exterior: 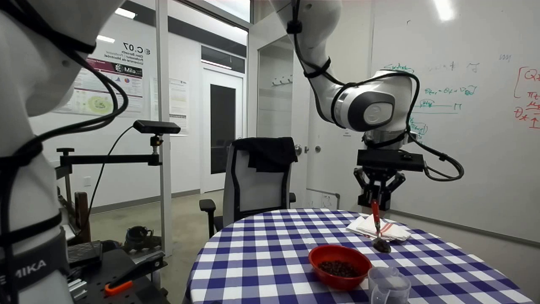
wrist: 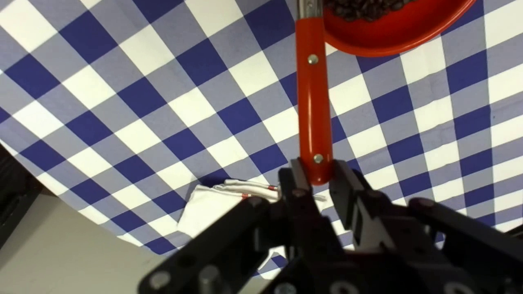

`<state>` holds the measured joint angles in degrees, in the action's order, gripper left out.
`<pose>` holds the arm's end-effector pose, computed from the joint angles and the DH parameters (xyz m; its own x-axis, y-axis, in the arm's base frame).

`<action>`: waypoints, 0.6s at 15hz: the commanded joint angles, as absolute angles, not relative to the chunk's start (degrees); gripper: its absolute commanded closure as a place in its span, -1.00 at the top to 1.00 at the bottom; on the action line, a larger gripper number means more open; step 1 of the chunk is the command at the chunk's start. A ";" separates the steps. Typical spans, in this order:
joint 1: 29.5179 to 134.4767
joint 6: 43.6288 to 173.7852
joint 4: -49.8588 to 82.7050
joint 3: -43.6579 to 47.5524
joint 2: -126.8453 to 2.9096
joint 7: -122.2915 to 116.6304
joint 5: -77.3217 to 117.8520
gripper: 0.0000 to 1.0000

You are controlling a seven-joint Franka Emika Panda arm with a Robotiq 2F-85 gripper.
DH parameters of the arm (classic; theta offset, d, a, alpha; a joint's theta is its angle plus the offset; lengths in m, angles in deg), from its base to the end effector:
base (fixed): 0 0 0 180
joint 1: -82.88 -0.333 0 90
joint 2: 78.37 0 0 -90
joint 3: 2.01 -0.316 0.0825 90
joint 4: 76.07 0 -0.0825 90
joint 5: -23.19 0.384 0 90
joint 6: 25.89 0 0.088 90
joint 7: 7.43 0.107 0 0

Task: Put a spoonful of the things in the red bowl into the jug

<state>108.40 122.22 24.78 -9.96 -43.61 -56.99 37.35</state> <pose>0.6482 -0.2203 0.2461 0.9011 0.3042 0.3091 0.3258 -0.9452 -0.0194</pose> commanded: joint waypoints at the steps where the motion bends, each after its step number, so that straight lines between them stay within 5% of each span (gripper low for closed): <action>1: 110.89 124.65 26.98 -11.49 -45.21 -60.72 41.84 -0.90; 9: 115.05 129.52 29.25 -14.40 -45.09 -66.63 50.33 -0.90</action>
<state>113.07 127.34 27.19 -12.38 -43.99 -63.37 46.65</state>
